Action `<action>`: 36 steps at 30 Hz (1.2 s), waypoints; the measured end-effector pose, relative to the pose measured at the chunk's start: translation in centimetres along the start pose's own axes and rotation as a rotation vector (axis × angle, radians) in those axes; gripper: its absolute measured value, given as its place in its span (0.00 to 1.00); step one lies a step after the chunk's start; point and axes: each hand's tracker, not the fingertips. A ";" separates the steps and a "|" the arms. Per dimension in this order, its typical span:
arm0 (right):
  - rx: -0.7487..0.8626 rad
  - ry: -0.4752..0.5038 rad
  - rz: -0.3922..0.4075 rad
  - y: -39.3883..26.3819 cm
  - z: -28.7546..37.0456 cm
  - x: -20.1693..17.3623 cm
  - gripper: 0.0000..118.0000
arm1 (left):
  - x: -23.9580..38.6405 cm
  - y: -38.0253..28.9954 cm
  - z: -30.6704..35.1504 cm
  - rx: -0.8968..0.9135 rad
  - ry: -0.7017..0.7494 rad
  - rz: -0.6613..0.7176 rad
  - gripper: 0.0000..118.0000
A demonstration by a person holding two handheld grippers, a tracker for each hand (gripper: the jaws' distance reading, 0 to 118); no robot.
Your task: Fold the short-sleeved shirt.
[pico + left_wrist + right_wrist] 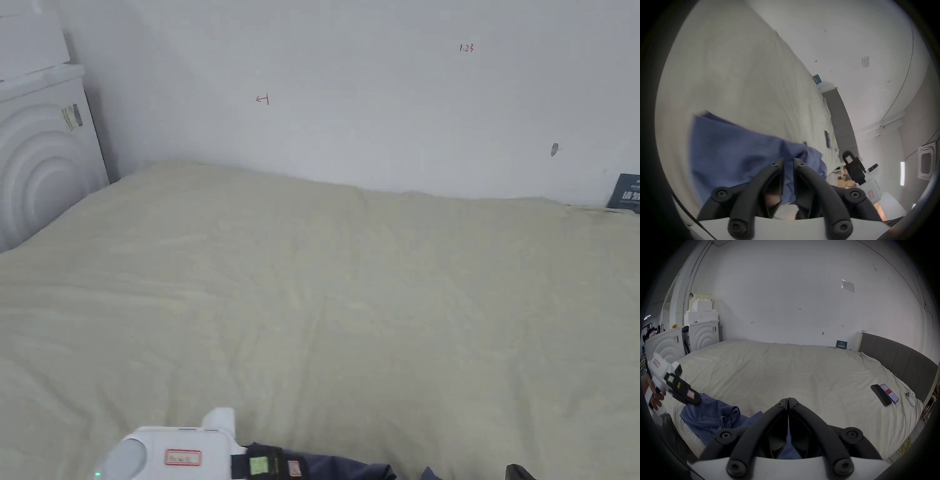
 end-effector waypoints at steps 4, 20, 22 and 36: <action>-0.003 0.013 0.007 0.1 -0.2 -0.4 0.00 | -1.5 0.8 3.5 0.025 0.130 -0.010 0.50; -0.002 0.031 0.020 0.3 -0.5 -1.4 0.00 | -2.7 -0.8 0.3 -0.012 0.136 0.031 0.64; -0.001 0.032 0.019 0.3 -0.4 -1.4 0.00 | -2.8 -0.8 -1.1 -0.060 0.158 -0.010 0.62; -0.004 0.024 0.013 0.0 -0.2 -0.8 0.00 | -1.8 -0.3 -1.7 -0.081 0.236 -0.095 0.09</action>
